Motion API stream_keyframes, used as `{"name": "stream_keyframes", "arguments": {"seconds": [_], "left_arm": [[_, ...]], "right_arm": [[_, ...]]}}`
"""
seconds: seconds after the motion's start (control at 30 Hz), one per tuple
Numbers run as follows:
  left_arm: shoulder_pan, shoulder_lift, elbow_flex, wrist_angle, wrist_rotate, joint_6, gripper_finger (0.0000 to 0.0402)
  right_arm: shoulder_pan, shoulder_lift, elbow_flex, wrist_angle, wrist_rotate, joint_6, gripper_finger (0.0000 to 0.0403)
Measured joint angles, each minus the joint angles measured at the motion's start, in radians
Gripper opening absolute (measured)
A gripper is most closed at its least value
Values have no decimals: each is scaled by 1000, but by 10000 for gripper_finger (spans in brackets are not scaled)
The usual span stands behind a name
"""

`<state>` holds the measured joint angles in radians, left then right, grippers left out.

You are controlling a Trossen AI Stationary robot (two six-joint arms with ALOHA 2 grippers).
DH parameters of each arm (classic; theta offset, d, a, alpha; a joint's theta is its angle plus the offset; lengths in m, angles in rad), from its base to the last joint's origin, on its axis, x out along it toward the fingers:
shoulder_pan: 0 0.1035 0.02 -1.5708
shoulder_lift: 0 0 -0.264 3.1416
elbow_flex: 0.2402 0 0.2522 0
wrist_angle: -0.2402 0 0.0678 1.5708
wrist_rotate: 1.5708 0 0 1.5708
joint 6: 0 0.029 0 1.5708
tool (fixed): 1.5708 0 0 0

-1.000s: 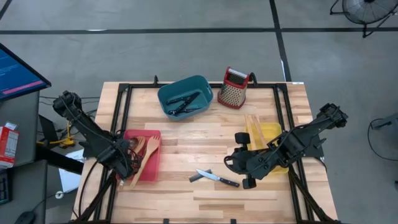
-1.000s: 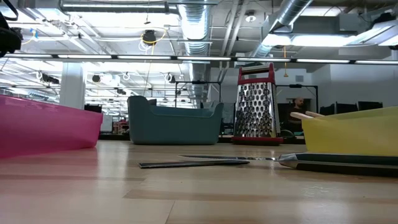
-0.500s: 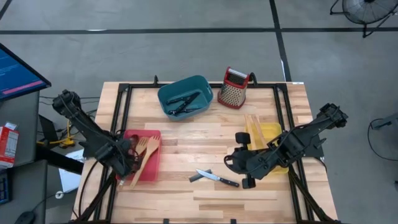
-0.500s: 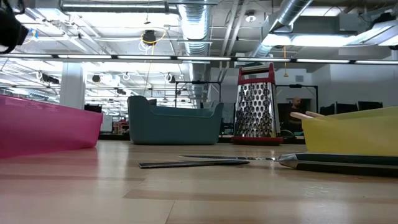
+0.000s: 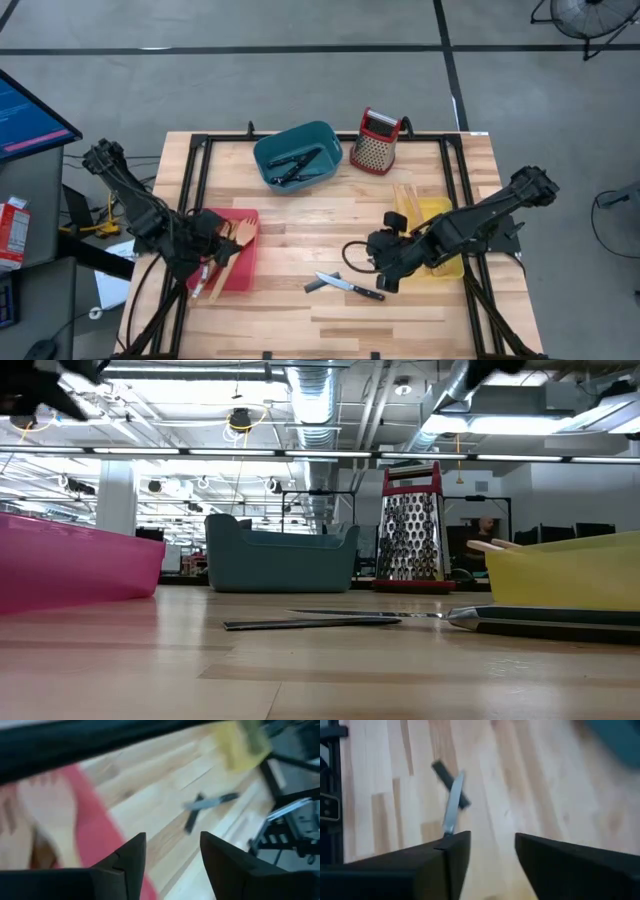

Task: Pick & Place Kitchen Items
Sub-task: Put the black table knife into the blue bin

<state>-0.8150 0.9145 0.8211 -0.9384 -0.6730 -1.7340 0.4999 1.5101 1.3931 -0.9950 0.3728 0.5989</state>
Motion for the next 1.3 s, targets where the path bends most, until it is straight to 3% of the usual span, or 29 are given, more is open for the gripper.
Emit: {"name": "stream_keyframes", "arguments": {"seconds": [0.17, 0.27, 0.57, 0.9, 1.13, 1.3], "left_arm": [[0, 0, 0, 116, -93, 169, 191], [0, 2, 0, 177, -135, 238, 206], [0, 2, 0, 226, -187, 324, 231], [0, 1, 0, 229, -223, 324, 228], [0, 1, 0, 231, -226, 324, 227], [0, 1, 1, 238, -226, 324, 227]], "right_arm": [[-20, 17, -65, 15, -73, 86, 231], [-31, 61, -68, 13, -85, 83, 248], [-72, 294, -41, 14, -261, 22, 249], [-60, 496, 83, 8, -347, -58, 250], [-35, 550, 104, -4, -301, -83, 250], [-39, 597, 105, 54, -337, -105, 250]]}}
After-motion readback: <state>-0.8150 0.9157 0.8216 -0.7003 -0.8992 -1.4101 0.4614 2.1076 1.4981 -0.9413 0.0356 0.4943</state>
